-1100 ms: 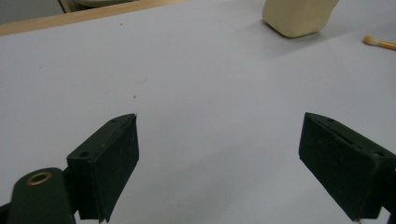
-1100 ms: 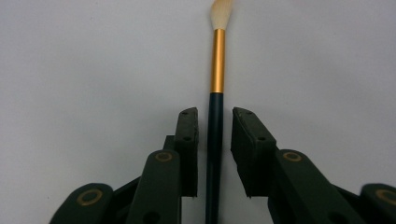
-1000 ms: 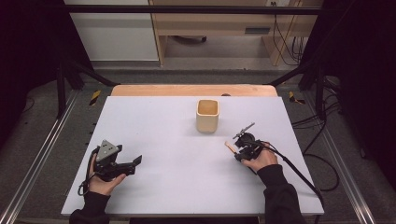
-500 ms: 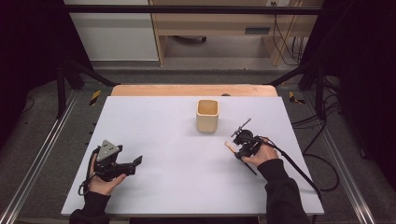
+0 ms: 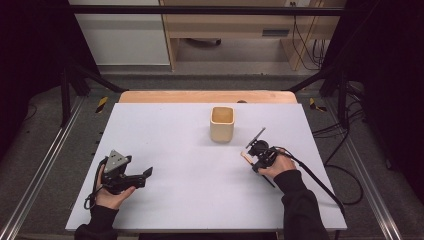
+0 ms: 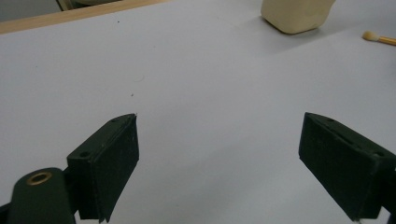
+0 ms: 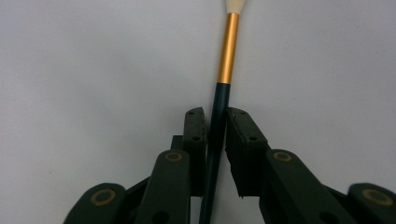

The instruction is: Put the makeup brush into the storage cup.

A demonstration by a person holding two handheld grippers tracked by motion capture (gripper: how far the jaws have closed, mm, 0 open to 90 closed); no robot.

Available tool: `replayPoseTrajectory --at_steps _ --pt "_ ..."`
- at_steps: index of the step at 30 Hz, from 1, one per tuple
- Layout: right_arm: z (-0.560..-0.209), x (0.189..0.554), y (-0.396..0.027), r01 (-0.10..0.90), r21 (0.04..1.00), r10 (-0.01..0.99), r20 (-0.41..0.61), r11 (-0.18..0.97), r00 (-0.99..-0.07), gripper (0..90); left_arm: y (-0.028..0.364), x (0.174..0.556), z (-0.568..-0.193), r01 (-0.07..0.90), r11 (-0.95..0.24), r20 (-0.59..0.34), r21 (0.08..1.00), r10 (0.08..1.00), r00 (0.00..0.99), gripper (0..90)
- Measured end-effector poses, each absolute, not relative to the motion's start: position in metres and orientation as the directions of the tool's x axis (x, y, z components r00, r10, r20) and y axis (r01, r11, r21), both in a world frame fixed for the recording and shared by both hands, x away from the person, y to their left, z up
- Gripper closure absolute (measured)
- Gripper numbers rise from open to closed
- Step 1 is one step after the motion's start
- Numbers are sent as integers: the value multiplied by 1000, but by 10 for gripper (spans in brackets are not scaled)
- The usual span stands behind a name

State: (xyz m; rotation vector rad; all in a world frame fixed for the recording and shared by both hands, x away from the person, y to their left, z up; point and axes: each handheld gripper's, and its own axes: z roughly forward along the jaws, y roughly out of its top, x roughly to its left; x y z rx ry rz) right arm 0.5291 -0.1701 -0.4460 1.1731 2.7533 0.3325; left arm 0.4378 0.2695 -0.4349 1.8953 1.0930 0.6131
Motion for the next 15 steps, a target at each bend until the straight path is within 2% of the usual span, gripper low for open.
replayPoseTrajectory --at_steps 4,15 --pt "-447 530 -169 707 244 732 -16 664 -681 825 269 438 -435 455 -266 4 850 866 500 116" --pt "-447 533 -169 709 229 731 -18 667 -682 833 269 438 -435 452 -265 4 851 866 500 118"
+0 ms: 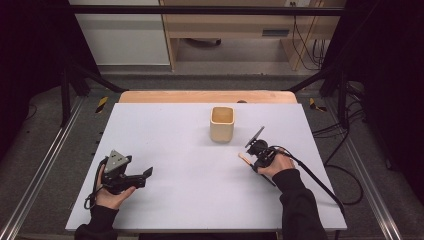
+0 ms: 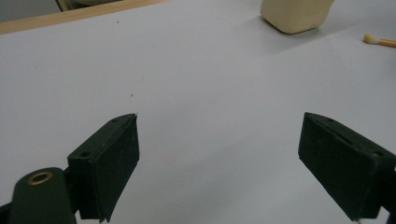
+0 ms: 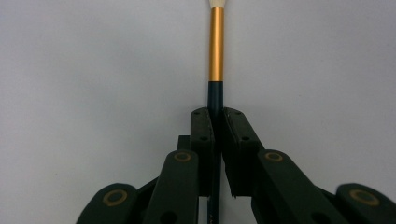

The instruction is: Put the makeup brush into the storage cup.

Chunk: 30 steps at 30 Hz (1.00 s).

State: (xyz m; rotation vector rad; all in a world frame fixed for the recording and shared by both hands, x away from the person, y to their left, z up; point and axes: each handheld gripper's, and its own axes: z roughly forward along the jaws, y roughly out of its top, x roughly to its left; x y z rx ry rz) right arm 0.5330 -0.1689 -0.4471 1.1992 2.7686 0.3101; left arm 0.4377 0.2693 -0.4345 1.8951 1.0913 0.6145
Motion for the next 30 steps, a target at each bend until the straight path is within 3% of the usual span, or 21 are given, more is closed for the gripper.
replayPoseTrajectory --at_steps 8,16,30 --pt "-438 529 -169 728 269 753 16 630 -658 833 269 438 -434 450 -260 0 854 867 499 120" --pt "-424 519 -174 695 358 736 32 623 -676 834 267 437 -433 447 -259 -1 856 864 504 120" --pt "-406 501 -176 667 539 731 130 514 -669 833 256 434 -432 437 -256 -11 862 852 523 119"
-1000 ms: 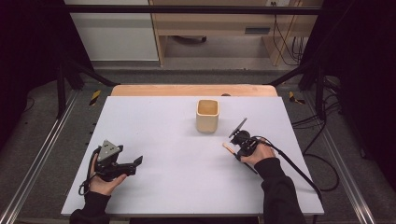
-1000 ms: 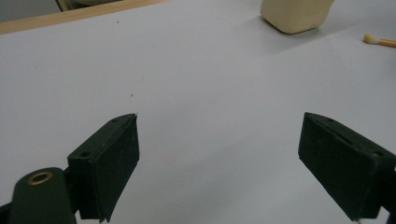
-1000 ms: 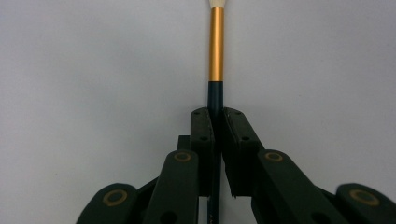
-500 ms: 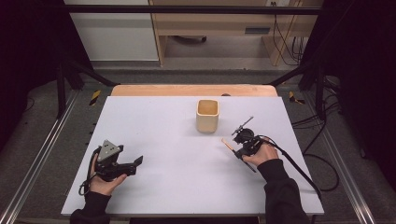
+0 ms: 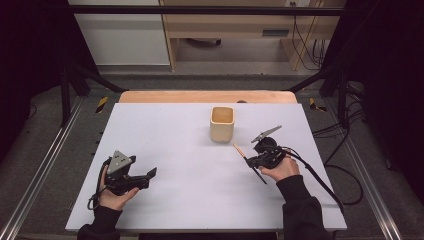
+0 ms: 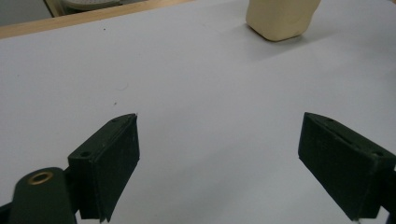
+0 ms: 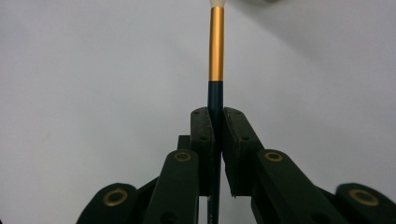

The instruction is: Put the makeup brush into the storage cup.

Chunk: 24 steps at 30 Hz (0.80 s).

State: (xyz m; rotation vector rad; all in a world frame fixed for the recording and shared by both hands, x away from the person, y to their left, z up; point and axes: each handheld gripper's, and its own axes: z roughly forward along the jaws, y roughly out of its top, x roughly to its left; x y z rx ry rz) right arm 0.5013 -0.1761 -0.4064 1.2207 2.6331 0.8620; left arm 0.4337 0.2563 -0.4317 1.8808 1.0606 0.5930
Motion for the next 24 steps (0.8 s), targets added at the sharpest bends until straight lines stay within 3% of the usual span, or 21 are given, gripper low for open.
replayPoseTrajectory --at_steps 7,24 --pt "-403 493 -176 627 629 718 153 460 -680 833 245 431 -433 428 -272 -5 862 840 543 119" --pt "-401 469 -169 509 717 659 92 477 -747 834 222 423 -433 411 -243 -44 879 816 577 130"
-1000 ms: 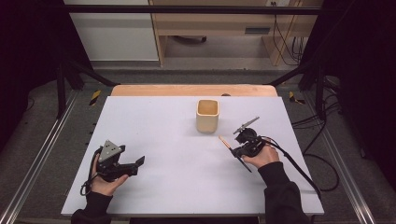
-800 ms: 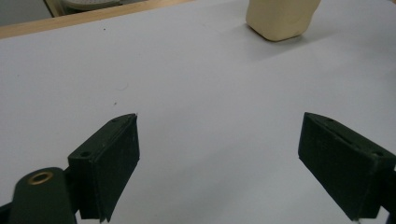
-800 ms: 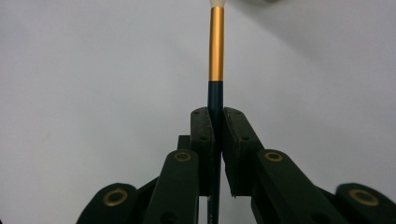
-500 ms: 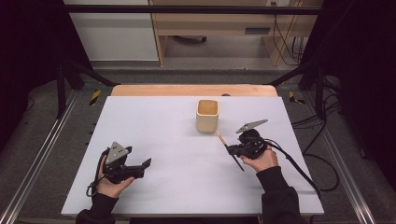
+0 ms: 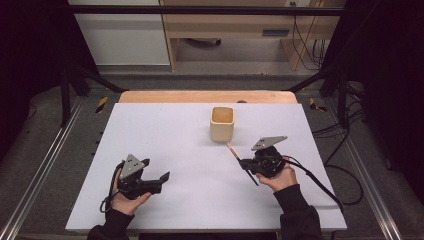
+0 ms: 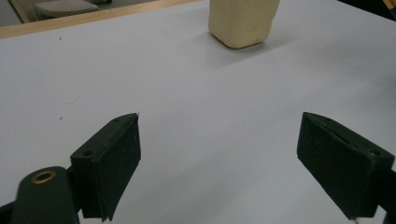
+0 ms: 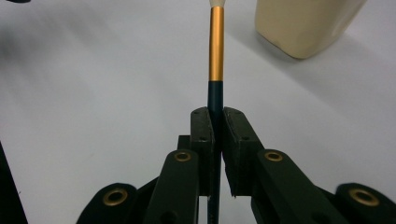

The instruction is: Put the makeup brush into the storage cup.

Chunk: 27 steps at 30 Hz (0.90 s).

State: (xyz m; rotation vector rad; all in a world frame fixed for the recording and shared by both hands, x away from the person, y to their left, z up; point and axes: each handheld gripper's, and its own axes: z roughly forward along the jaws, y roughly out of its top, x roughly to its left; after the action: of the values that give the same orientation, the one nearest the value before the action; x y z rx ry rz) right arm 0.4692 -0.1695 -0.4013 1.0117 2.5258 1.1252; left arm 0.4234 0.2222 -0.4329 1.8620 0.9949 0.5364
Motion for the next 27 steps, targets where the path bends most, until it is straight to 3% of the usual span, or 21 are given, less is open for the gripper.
replayPoseTrajectory --at_steps 27 --pt "-412 453 -157 436 800 640 86 412 -764 833 182 428 -426 420 -92 -185 903 799 573 145"
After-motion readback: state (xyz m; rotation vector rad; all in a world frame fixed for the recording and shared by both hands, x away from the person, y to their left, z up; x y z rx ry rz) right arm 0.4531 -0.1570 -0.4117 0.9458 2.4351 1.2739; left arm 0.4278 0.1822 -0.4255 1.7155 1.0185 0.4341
